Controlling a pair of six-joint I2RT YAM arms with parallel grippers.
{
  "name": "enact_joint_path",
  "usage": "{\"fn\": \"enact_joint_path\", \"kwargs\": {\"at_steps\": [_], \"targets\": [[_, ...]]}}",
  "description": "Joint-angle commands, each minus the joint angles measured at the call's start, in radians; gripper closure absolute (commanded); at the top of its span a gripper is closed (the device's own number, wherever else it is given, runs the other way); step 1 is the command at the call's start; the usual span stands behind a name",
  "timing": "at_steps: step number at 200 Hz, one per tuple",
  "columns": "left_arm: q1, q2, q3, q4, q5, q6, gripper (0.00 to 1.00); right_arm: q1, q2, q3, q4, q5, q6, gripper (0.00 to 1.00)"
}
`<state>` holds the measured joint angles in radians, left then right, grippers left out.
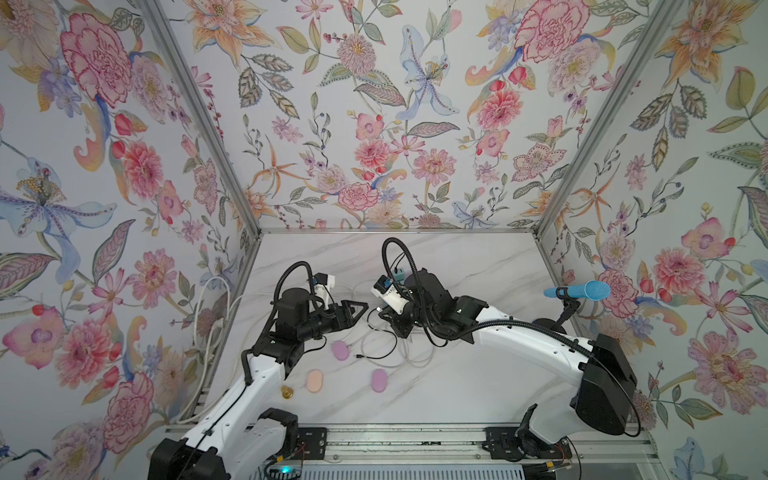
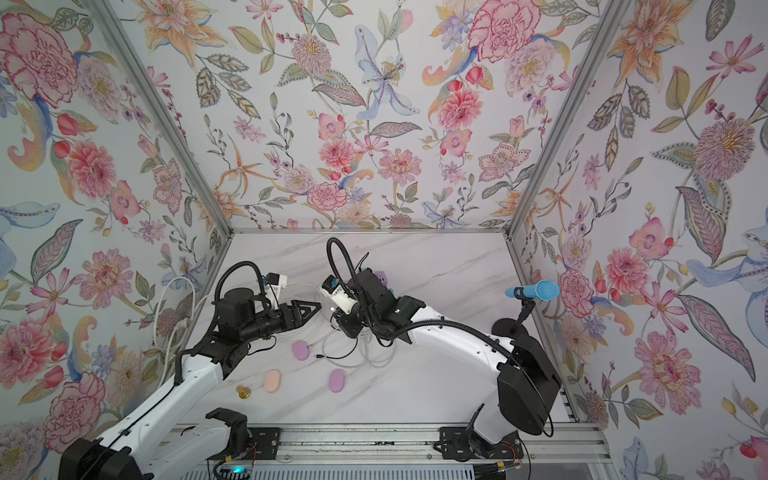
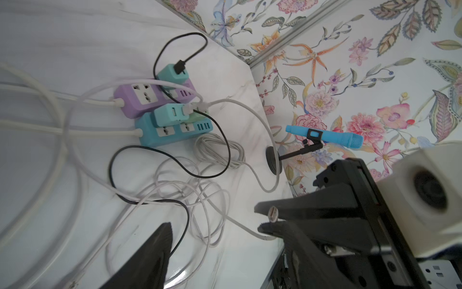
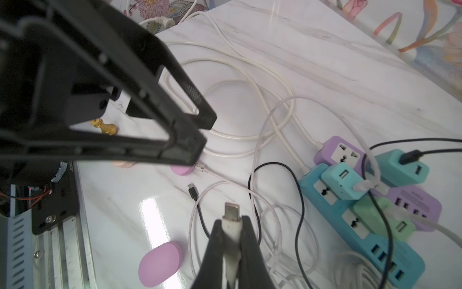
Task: Charge the bluetooth headset
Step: Pick up the charging cable from the center of the board.
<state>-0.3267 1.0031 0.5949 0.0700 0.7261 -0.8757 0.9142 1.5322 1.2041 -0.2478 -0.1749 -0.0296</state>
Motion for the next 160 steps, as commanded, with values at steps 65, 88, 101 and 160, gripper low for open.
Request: {"fn": "enact_joint_path", "kwargs": {"at_steps": [65, 88, 101, 160], "targets": [[-0.064, 0.072, 0.032, 0.286, 0.031, -0.115, 0.39, -0.015, -0.058, -0.012, 0.043, -0.067, 0.129, 1.00], [-0.075, 0.090, 0.028, 0.320, 0.036, -0.131, 0.44, -0.017, -0.069, -0.025, 0.057, -0.067, 0.137, 1.00], [-0.079, 0.099, 0.025, 0.328, 0.032, -0.132, 0.42, -0.016, -0.073, -0.030, 0.063, -0.066, 0.140, 1.00], [-0.102, 0.143, 0.035, 0.398, 0.049, -0.167, 0.67, -0.016, -0.077, -0.037, 0.065, -0.063, 0.143, 1.00]]}}
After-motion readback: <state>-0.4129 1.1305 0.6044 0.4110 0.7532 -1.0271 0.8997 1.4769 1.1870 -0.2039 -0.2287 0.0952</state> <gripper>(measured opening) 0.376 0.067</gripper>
